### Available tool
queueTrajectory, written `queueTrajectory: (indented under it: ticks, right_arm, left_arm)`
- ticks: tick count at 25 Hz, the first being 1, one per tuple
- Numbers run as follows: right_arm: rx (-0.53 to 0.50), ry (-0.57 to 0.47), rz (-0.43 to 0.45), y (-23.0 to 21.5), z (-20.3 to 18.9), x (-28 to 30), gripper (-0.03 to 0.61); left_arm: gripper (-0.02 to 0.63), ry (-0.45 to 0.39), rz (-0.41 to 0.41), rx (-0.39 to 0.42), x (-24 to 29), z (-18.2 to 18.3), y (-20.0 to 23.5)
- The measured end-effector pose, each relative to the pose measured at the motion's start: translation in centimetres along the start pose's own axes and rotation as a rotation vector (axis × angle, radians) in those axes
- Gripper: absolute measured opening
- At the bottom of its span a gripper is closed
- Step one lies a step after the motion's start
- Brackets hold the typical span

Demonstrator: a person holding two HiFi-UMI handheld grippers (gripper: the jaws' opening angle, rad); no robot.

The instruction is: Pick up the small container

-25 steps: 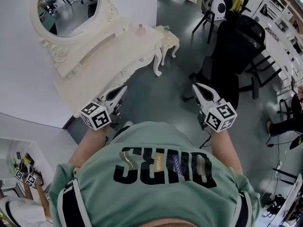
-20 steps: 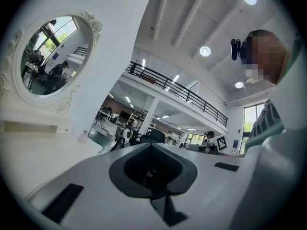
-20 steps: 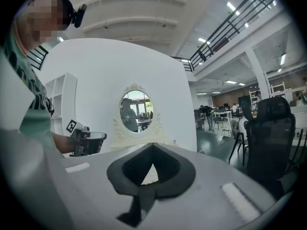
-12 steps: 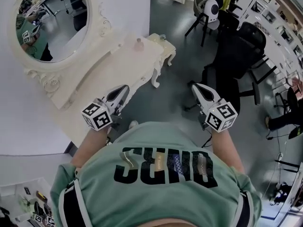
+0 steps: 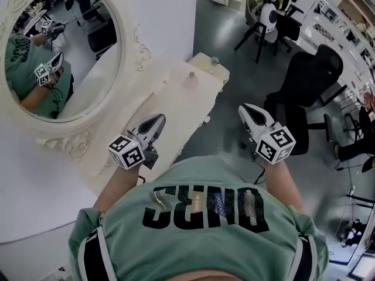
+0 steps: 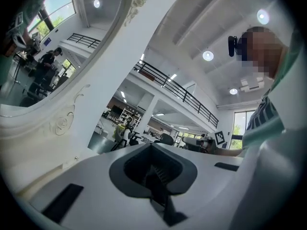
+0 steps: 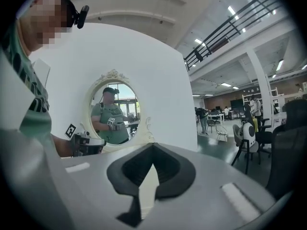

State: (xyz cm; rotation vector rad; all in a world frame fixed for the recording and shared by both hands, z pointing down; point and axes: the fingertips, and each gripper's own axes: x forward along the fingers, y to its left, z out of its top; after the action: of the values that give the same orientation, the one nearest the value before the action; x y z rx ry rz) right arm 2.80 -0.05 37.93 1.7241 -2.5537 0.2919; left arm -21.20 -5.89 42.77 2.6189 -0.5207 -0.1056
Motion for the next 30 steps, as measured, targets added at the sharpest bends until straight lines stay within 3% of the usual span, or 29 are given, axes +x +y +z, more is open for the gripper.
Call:
queueTrajectory:
  ticks: [11,17,20,23,30]
  right_arm:
    - [0.009,0.048,0.116,-5.2,0.6,8.6,0.009]
    - [0.021,0.039,0.274,-11.5,0.4,12.0,0.009]
    - [-0.003,0.055,0.361,-14.7,0.2,13.4,0.009]
    - [-0.005,0.050,0.421,-17.1,0.4,15.1,0.009]
    - [0.027,0.056,0.410,-18.0,-0.9,17.7,0.009]
  left_arm:
    - [0.003,-0.008,0.125,-0.079,2.6,-0.8,6.0]
    - [0.004,-0.024,0.287,-0.044,8.0,-0.4,6.7]
    - [0.005,-0.071,0.379,-0.078,11.1,-0.4,7.0]
    - [0.005,-0.067,0.433,-0.076,13.7,-0.5,7.1]
    - [0.005,-0.028,0.426,-0.053,15.0,-0.6,8.8]
